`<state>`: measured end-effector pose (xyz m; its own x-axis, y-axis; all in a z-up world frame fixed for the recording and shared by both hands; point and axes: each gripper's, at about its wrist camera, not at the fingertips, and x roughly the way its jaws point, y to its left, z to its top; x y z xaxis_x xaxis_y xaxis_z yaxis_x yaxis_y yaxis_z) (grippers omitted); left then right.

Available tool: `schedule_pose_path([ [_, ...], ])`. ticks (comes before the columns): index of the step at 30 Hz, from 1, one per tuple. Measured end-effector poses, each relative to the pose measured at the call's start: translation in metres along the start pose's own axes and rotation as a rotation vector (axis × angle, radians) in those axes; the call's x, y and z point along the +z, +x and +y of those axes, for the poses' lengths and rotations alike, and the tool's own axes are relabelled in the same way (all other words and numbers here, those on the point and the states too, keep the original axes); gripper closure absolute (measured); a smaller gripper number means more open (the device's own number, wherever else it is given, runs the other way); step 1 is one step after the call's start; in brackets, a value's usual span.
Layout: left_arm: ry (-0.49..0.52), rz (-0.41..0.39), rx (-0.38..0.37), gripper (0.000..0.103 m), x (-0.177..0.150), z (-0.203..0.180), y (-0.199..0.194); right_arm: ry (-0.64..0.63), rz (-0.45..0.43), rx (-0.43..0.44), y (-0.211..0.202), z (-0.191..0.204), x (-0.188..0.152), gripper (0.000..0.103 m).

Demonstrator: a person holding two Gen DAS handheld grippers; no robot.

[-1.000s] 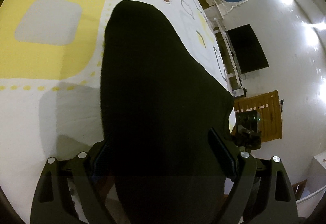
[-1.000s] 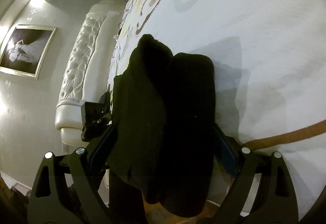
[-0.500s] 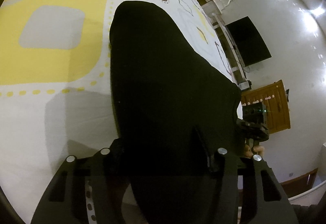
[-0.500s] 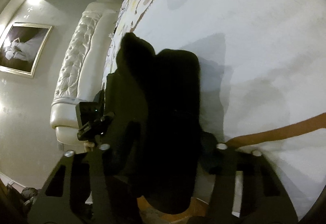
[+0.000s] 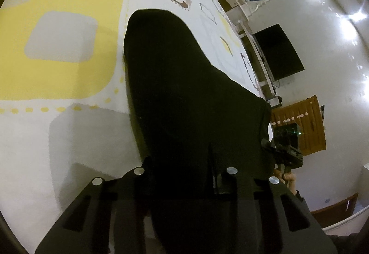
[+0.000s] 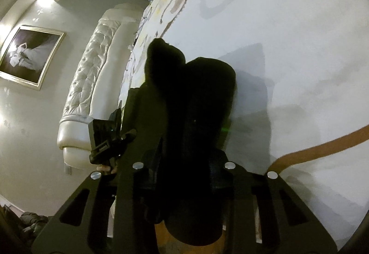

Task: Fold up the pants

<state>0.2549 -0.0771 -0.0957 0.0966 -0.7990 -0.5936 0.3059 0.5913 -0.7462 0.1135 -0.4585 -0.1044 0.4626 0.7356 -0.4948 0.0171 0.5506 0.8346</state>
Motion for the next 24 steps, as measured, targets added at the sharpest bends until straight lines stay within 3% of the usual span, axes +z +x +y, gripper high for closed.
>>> schedule_pose_path([
  [11,0.034,-0.022,0.059,0.073,0.011,-0.007,-0.007,-0.003,-0.007,0.020,0.013,0.004,0.007,0.074],
  [24,0.010,-0.046,0.081,0.073,0.008,0.017,-0.036,0.013,0.002,0.037,0.039,0.009,0.013,0.074],
])
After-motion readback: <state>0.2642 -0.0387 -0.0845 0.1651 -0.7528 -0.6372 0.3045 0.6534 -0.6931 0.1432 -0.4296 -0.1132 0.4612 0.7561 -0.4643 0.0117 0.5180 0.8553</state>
